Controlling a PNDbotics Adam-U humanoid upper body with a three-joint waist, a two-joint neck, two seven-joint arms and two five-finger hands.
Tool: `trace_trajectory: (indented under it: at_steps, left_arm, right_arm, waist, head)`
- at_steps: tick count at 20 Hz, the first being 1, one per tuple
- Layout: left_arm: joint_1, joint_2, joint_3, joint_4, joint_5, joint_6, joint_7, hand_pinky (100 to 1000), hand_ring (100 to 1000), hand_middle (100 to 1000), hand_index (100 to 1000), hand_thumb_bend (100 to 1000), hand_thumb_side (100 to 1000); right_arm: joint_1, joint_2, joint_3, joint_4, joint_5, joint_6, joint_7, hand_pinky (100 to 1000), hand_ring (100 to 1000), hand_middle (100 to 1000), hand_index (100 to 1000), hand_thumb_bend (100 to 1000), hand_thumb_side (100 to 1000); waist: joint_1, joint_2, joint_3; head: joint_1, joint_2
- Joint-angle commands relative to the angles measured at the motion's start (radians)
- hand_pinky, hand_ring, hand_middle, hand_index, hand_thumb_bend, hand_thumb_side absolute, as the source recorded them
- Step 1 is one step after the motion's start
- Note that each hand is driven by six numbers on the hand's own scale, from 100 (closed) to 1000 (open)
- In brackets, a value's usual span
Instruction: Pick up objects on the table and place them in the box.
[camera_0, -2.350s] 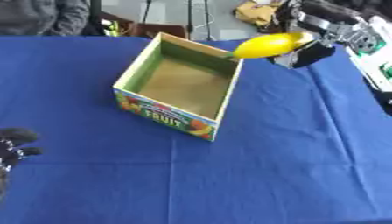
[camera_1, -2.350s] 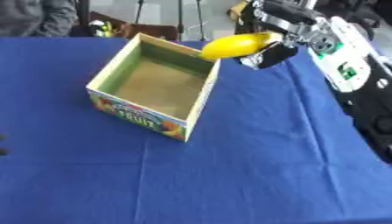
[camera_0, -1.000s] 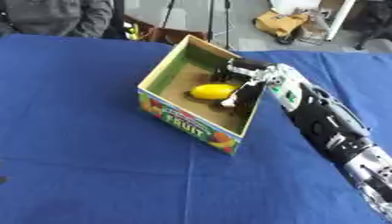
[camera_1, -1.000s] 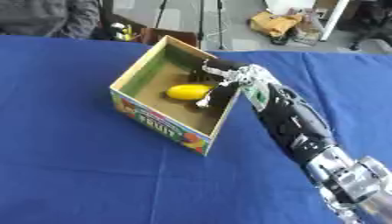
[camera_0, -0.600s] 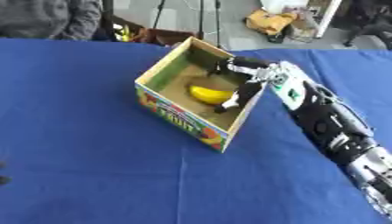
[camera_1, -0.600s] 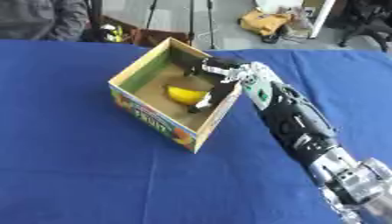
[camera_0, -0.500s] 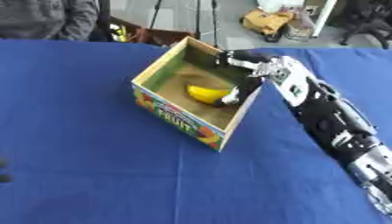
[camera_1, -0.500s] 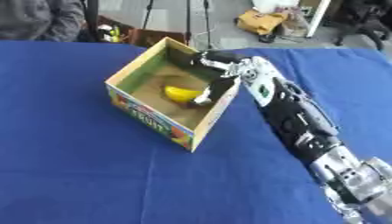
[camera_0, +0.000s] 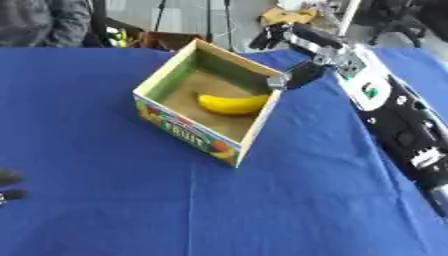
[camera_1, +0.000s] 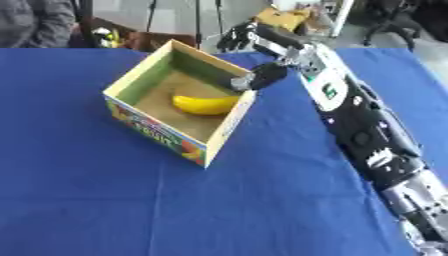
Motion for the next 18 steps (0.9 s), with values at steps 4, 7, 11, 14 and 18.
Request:
trace_trajectory:
  at_steps: [4,7,11,14,18]
  left_arm:
    - [0.000,0.008,0.029,-0.013,-0.004,-0.004,0.023,665,738,630,696,272,1000]
    - [0.002,0.009,0.036,-0.014,-0.006,-0.006,0.031,665,738,629,696,272,1000]
    - [0.005,0.010,0.038,-0.012,-0.008,-0.006,0.035,665,738,629,696,270,1000]
    - [0.011,0.010,0.036,-0.010,-0.009,-0.007,0.034,665,738,629,696,269,1000]
    - [0.012,0.010,0.040,-0.010,-0.009,-0.010,0.038,665,738,629,696,264,1000]
  right_arm:
    - [0.128,0.054,-0.085,-0.187,-0.111,0.087,-0.107,635,617,604,746,216,545]
    - [0.213,0.090,-0.102,-0.271,-0.163,0.139,-0.159,632,609,596,742,127,576]
    - [0.380,0.135,-0.115,-0.396,-0.310,0.209,-0.244,635,613,601,744,100,610]
    - [0.499,0.161,-0.141,-0.528,-0.552,0.286,-0.272,637,615,608,745,100,627]
    - [0.549,0.250,-0.172,-0.552,-0.637,0.331,-0.278,639,619,621,747,100,656]
  waist:
    - [0.012,-0.014,-0.051]
    - [0.015,-0.010,-0.077]
    - [0.019,-0.014,-0.093]
    - [0.024,-0.020,-0.105]
    - [0.033,-0.018,-0.118]
  head:
    - [0.056,0.001]
    - [0.078,-0.002]
    - [0.083,0.006]
    - [0.074,0.013]
    - [0.075,0.010]
